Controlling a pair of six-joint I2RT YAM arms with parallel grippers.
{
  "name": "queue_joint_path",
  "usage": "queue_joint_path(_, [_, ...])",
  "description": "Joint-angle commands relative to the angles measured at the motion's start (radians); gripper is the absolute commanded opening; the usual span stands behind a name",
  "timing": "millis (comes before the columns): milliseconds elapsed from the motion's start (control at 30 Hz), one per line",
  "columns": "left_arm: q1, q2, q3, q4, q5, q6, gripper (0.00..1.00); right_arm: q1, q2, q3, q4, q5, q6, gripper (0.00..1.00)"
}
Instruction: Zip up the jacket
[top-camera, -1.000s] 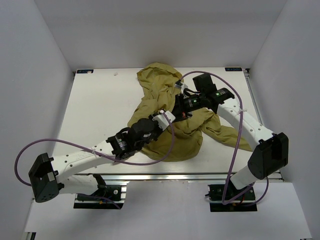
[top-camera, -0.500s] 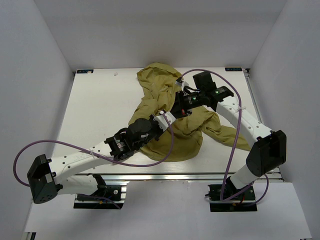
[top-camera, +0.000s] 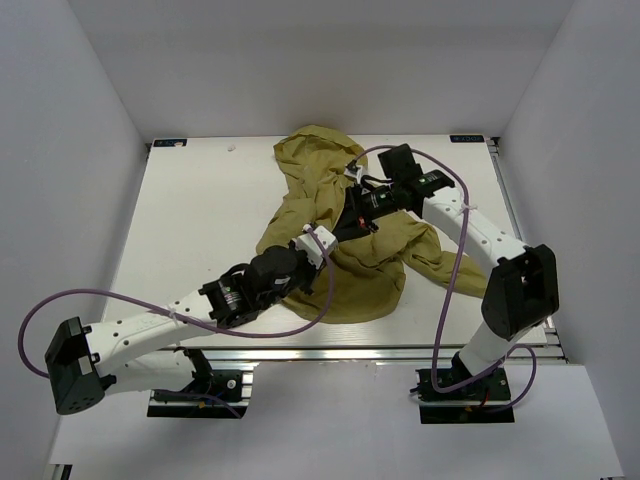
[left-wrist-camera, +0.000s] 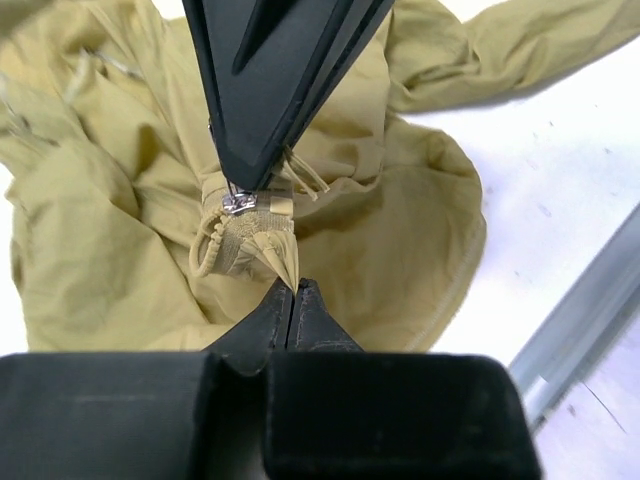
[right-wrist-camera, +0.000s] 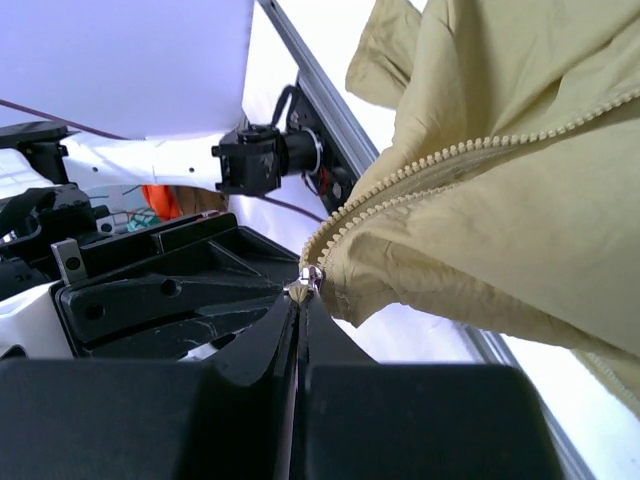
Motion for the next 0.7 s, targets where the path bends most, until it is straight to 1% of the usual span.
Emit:
queue_joint_path(0, [-0.039,-0.005,-0.011,-0.149,0.093,-0.092,0.0,-0.022,0.004,0.03,0.064,0.038,-0.014,0.0])
queue_joint_path(100, [-0.068,0.007,0.002,-0.189,0.093,-0.115,0.0,-0.022,0.021,0.05,0.037,0.072,-0.077,0.0])
queue_joint_path(133, [-0.076,0.017,0.014,-0.208,0.088,-0.128,0.0,-0.022,0.039,0.085,0.029,0.091,-0.113,0.0])
queue_joint_path(167, [-0.081,0.018,0.017,-0.241,0.093,-0.146,0.0,-0.022,0.047,0.107,0.011,0.117,-0.188,0.0])
queue_joint_path(200, [-0.084,0.02,0.017,-0.254,0.1,-0.16,0.0,-0.02,0.055,0.122,0.016,0.192,-0.225,0.0])
queue_joint_path(233, [-0.09,0.02,0.014,-0.261,0.117,-0.174,0.0,-0.013,0.052,0.127,0.039,0.217,-0.268,0.0])
queue_joint_path(267, [-0.091,0.015,0.003,-0.255,0.167,-0.198,0.0,-0.013,0.046,0.104,0.071,0.243,-0.29,0.0])
queue_joint_path(300, [-0.094,0.014,0.0,-0.257,0.191,-0.209,0.0,-0.013,0.044,0.093,0.123,0.344,-0.266,0.0])
queue_joint_path(367, [-0.105,0.004,0.0,-0.281,0.231,-0.253,0.0,-0.011,0.064,0.123,0.119,0.401,-0.233,0.0])
queue_joint_path(400, [-0.114,0.0,0.003,-0.297,0.234,-0.267,0.0,-0.011,0.084,0.137,0.104,0.482,-0.198,0.0])
queue_joint_path(467, [-0.12,-0.022,-0.001,-0.344,0.242,-0.311,0.0,-0.011,0.101,0.147,0.101,0.538,-0.187,0.0])
queue_joint_path(500, [-0.122,-0.031,-0.008,-0.355,0.246,-0.325,0.0,-0.011,0.107,0.142,0.102,0.59,-0.181,0.0])
queue_joint_path(600, [-0.124,-0.074,-0.038,-0.386,0.249,-0.387,0.0,-0.011,0.139,0.133,0.093,0.585,-0.209,0.0])
queue_joint_path(667, [-0.124,-0.092,-0.054,-0.406,0.236,-0.425,0.0,-0.009,0.142,0.133,0.044,0.517,-0.296,0.0])
